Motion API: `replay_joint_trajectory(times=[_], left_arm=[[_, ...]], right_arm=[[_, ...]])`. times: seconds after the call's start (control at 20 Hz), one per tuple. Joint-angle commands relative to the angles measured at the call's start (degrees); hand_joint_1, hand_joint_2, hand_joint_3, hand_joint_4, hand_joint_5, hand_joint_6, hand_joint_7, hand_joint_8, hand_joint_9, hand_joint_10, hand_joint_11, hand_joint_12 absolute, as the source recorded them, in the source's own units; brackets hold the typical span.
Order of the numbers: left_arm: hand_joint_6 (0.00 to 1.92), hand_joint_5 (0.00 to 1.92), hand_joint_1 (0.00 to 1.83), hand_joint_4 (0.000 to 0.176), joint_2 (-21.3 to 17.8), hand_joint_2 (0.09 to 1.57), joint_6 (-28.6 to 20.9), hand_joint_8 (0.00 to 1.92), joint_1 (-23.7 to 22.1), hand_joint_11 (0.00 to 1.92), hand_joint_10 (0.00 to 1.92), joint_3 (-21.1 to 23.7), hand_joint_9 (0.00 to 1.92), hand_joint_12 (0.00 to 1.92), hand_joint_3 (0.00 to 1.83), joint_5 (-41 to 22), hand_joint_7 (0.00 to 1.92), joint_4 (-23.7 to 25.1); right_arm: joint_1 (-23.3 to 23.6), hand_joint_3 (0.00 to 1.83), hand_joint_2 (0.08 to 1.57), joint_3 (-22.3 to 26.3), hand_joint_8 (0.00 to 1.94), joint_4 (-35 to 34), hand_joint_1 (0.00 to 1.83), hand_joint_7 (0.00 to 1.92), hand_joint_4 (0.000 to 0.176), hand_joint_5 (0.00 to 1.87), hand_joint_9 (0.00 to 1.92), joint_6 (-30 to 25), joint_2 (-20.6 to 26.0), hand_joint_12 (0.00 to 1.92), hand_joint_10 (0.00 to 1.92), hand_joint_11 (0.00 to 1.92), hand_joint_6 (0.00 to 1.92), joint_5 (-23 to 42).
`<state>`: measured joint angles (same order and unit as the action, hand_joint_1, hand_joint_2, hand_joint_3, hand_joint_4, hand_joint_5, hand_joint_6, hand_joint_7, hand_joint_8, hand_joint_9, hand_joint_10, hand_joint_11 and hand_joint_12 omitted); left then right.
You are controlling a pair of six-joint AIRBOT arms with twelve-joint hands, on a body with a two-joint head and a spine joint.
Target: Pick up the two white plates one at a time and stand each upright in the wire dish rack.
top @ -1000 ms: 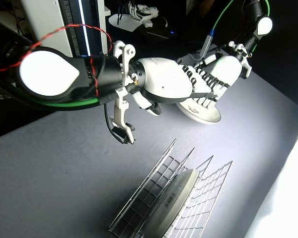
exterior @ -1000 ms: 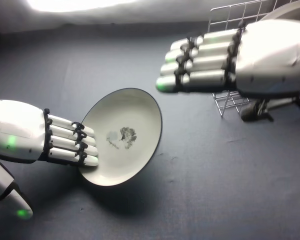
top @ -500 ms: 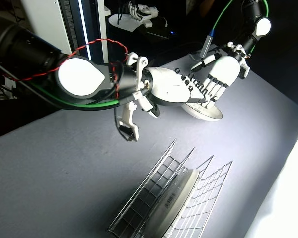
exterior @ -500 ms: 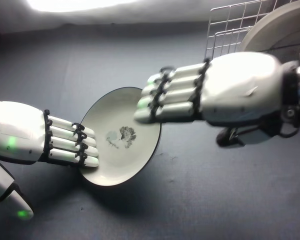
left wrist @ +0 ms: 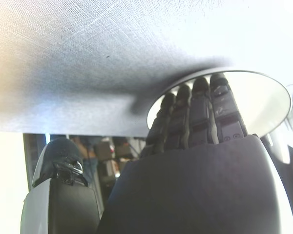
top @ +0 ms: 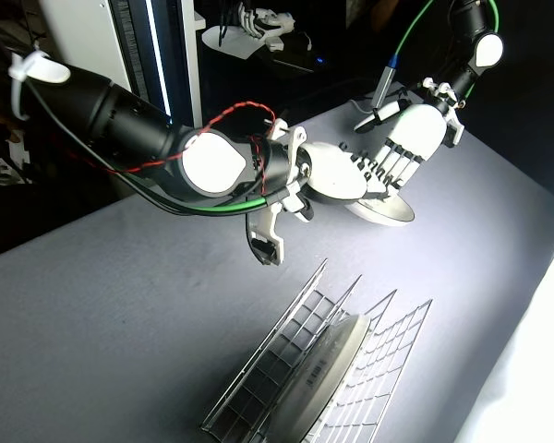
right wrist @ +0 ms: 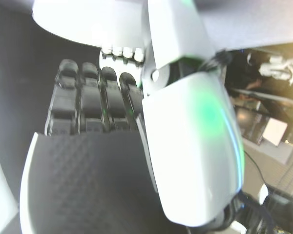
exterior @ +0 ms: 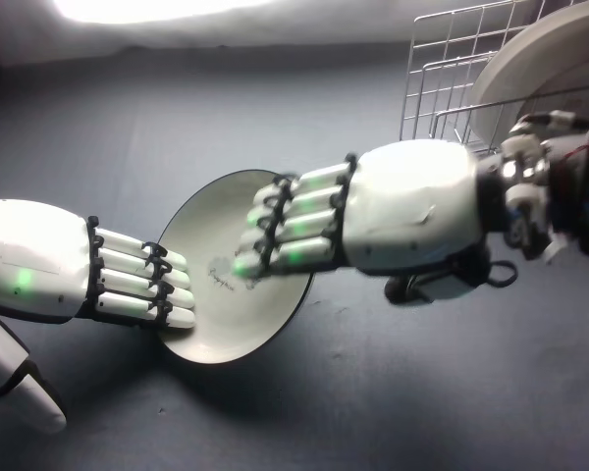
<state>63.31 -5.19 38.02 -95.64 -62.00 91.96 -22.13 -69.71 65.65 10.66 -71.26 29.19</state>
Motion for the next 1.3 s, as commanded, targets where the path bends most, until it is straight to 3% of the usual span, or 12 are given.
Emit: replay_joint_trajectory(times=[0.0, 0.75, 0.85, 1.15, 1.25], left_arm=[[0.01, 0.04, 0.00, 0.000, 0.59, 1.07, -0.09, 0.00, 0.67, 0.00, 0.00, 0.25, 0.00, 0.00, 0.00, -1.52, 0.00, 0.92], [0.01, 0.05, 0.00, 0.000, 0.72, 1.05, -0.10, 0.00, 0.60, 0.00, 0.00, 0.01, 0.00, 0.00, 0.00, -1.52, 0.00, 0.92], [0.01, 0.05, 0.00, 0.000, 0.72, 1.04, -0.10, 0.00, 0.55, 0.00, 0.00, 0.02, 0.00, 0.00, 0.00, -1.53, 0.00, 0.92], [0.00, 0.04, 0.00, 0.000, 0.72, 1.05, -0.10, 0.00, 0.52, 0.00, 0.00, 0.01, 0.00, 0.00, 0.00, -1.53, 0.00, 0.92], [0.01, 0.04, 0.00, 0.000, 0.72, 1.06, -0.10, 0.00, 0.51, 0.00, 0.00, 0.01, 0.00, 0.00, 0.00, -1.53, 0.00, 0.91]], right_arm=[[0.19, 0.01, 1.00, -0.42, 0.00, -2.62, 1.40, 0.00, 0.000, 0.00, 0.00, 0.32, -0.33, 0.01, 0.00, 0.02, 0.00, 3.76], [0.36, 0.00, 1.00, -14.27, 0.00, -2.12, 1.37, 0.00, 0.000, 0.00, 0.00, 2.95, -12.79, 0.05, 0.00, 0.05, 0.00, 3.71], [0.50, 0.00, 0.99, -15.47, 0.00, -2.13, 1.35, 0.00, 0.000, 0.00, 0.00, 3.01, -13.95, 0.24, 0.00, 0.00, 0.00, 3.68], [0.52, 0.00, 0.99, -16.10, 0.00, -2.16, 1.25, 0.00, 0.000, 0.00, 0.00, 3.02, -15.15, 0.33, 0.00, 0.00, 0.00, 3.35], [0.38, 0.00, 1.01, -16.52, 0.00, -2.16, 1.24, 0.03, 0.000, 0.05, 0.05, 3.10, -15.49, 0.50, 0.01, 0.00, 0.01, 3.31]])
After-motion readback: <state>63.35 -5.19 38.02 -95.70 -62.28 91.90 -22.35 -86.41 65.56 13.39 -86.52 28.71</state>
